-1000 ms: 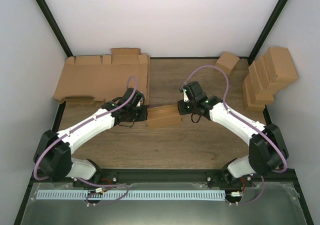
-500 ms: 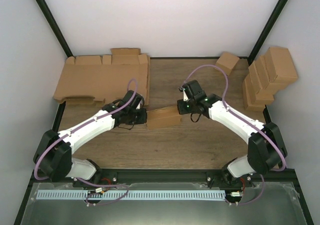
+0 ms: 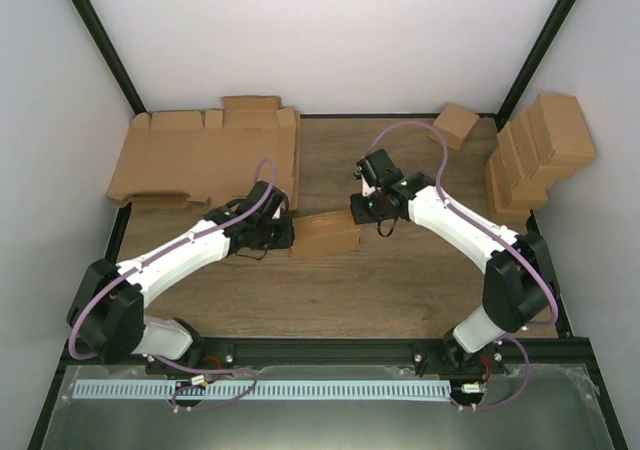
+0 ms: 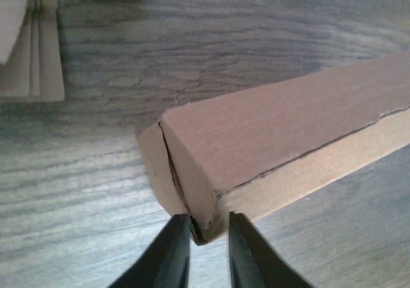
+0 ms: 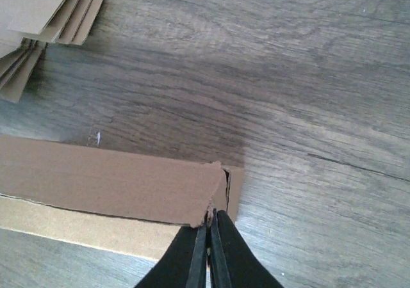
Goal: Fold the paper box
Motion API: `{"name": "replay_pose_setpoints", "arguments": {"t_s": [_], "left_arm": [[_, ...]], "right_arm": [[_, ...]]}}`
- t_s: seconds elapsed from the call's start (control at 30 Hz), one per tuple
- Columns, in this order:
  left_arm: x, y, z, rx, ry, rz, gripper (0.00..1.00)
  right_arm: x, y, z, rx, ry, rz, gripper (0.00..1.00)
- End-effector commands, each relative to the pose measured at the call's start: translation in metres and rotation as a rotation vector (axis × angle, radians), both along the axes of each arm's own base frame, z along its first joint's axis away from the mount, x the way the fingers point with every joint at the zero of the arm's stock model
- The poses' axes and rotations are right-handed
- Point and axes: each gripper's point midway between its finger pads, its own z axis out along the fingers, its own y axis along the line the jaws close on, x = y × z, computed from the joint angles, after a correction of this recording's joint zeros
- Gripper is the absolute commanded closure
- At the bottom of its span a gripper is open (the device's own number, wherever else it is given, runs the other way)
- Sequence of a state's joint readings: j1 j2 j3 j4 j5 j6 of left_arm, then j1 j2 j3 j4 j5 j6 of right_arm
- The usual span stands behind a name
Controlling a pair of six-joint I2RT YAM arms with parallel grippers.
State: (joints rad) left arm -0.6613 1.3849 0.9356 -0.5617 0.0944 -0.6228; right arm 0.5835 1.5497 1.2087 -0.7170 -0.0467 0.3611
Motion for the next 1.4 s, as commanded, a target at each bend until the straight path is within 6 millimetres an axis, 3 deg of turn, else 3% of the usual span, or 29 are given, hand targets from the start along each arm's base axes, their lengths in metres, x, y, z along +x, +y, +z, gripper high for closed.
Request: {"name": "replay_pose_setpoints", "arguments": {"t_s": [0.0,0.1,0.23,0.43,0.6,0.8,1.03,1.37], "left_arm": [[-0.002,0.001,-0.006,0.017,0.014,-0.017,0.73],[-0.002,0.001,-0.009,0.025,0.014,-0.016,0.73],[-0.001,0.002,-0.009,0.031,0.008,-0.014,0.85],[0.000,0.003,-0.009,0.037,0.008,-0.015,0.86],[0.000,0.003,-0.011,0.039,0.015,-0.016,0.86],[-0.001,0.006,-0.015,0.053,0.018,-0.006,0.86],[-0.003,0.009,-0.022,0.086,0.018,0.001,0.87],[-0.004,0.005,-0.025,0.127,0.007,-0.005,0.87]], "right_arm": [[-0.009,0.009,0.007,0.022,0.042,0.019,0.96],[-0.008,0.005,0.004,0.009,0.025,0.014,0.95],[-0.009,-0.003,-0.001,-0.009,-0.012,-0.003,0.92],[-0.012,-0.004,-0.008,-0.001,-0.009,0.000,0.85],[-0.012,-0.002,-0.013,0.002,-0.004,0.006,0.88],[-0.013,-0.002,-0.006,0.015,0.004,-0.014,0.99],[-0.018,0.004,0.008,0.046,0.067,-0.024,0.99],[-0.026,0.001,-0.006,-0.009,0.171,-0.032,0.99]]}}
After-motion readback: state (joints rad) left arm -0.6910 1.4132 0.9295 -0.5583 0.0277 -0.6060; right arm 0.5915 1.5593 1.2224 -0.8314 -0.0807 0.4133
